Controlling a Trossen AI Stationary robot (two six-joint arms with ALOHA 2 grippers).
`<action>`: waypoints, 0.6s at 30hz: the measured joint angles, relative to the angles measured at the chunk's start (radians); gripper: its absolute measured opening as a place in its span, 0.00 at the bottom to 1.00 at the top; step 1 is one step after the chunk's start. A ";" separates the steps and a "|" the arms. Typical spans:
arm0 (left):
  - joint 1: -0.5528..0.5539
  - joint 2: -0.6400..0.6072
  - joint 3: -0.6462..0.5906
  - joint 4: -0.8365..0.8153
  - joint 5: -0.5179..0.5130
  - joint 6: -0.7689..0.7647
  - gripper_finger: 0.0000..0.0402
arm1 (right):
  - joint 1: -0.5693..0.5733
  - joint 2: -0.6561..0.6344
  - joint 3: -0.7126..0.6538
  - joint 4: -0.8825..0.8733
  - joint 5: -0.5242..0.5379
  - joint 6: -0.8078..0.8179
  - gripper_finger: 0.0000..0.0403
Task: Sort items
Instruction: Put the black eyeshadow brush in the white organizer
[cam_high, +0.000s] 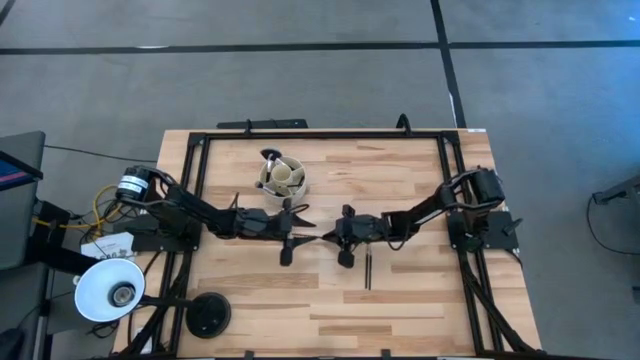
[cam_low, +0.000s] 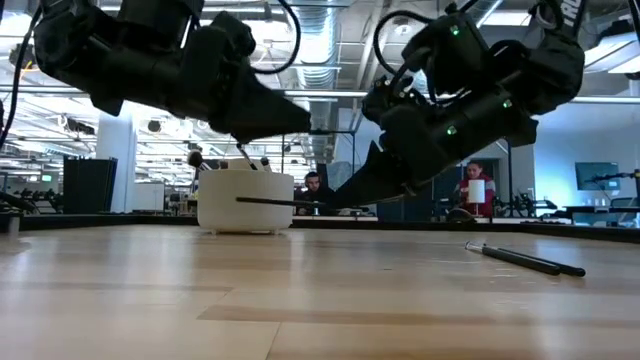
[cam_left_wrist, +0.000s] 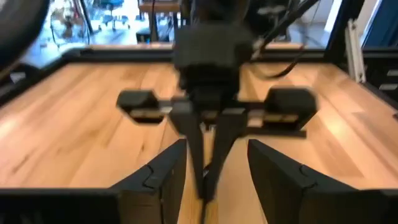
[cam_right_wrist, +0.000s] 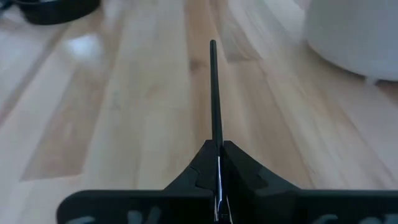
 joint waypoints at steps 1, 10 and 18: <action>0.000 0.000 0.000 -0.019 0.000 -0.010 0.41 | 0.004 0.000 0.005 -0.002 -0.001 -0.003 0.01; 0.000 0.000 -0.001 -0.132 0.000 -0.030 0.37 | 0.005 -0.002 0.038 -0.001 -0.007 -0.004 0.02; 0.000 0.000 -0.001 -0.201 0.000 -0.030 0.35 | 0.005 -0.002 0.038 0.028 -0.008 -0.004 0.02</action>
